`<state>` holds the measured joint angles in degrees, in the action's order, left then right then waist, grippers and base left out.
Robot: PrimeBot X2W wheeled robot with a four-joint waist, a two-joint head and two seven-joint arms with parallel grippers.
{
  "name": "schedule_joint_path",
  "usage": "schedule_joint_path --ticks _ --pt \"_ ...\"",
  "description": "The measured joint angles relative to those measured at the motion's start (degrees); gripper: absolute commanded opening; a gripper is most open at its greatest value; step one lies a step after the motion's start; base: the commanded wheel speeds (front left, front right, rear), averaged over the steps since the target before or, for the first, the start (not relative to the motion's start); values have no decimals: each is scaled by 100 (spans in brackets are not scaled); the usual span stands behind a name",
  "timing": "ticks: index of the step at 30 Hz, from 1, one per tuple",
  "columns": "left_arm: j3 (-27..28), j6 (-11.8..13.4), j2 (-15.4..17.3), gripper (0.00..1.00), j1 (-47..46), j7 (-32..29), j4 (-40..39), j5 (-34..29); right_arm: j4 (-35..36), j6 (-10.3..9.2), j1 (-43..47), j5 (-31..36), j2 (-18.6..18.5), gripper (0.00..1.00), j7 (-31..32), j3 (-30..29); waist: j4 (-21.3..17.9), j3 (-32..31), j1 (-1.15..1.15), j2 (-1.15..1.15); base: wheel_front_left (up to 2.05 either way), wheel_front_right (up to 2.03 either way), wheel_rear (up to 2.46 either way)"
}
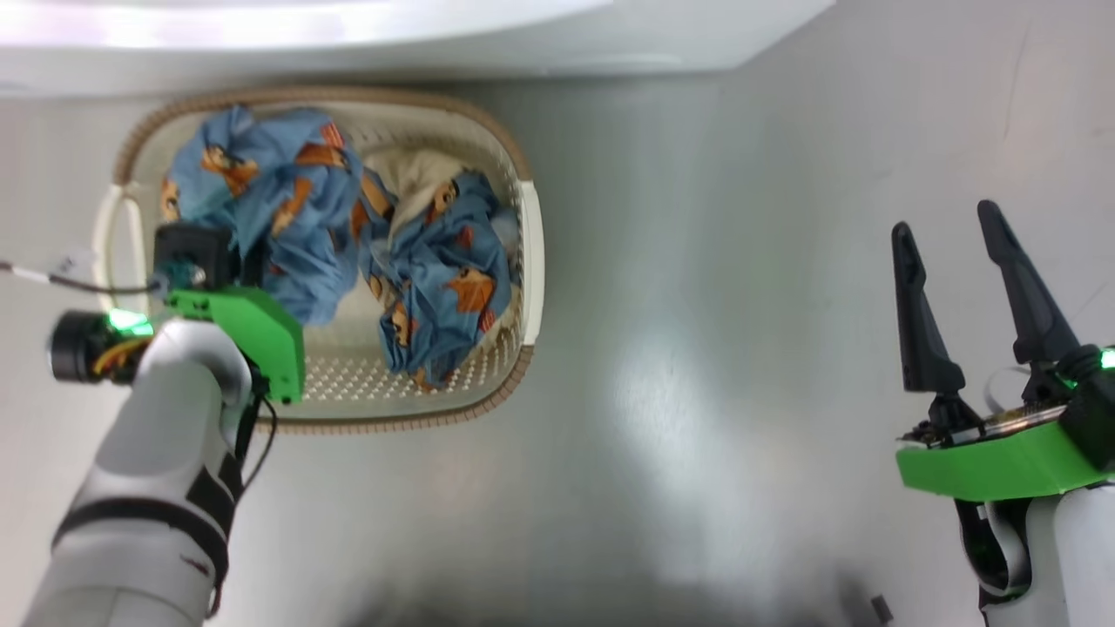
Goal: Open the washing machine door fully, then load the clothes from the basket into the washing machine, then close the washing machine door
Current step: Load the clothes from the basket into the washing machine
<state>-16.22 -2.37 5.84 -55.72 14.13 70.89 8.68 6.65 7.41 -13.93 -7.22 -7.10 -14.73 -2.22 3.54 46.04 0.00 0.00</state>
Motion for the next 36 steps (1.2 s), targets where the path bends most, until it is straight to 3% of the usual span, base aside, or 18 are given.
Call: schedule_joint_path --ticks 9,19,36 --pt "277 4 32 0 1169 9 -1580 259 -245 0 355 -45 3 100 0 153 16 -869 0 0 0 0 0" --pt "887 18 58 0 2893 49 -3985 383 -513 0 594 -188 26 100 0 347 5 -1868 0 0 0 0 0" --pt "1355 233 88 0 5059 48 -6330 322 -698 0 1401 -257 198 100 0 479 -116 -3477 0 0 0 0 0"
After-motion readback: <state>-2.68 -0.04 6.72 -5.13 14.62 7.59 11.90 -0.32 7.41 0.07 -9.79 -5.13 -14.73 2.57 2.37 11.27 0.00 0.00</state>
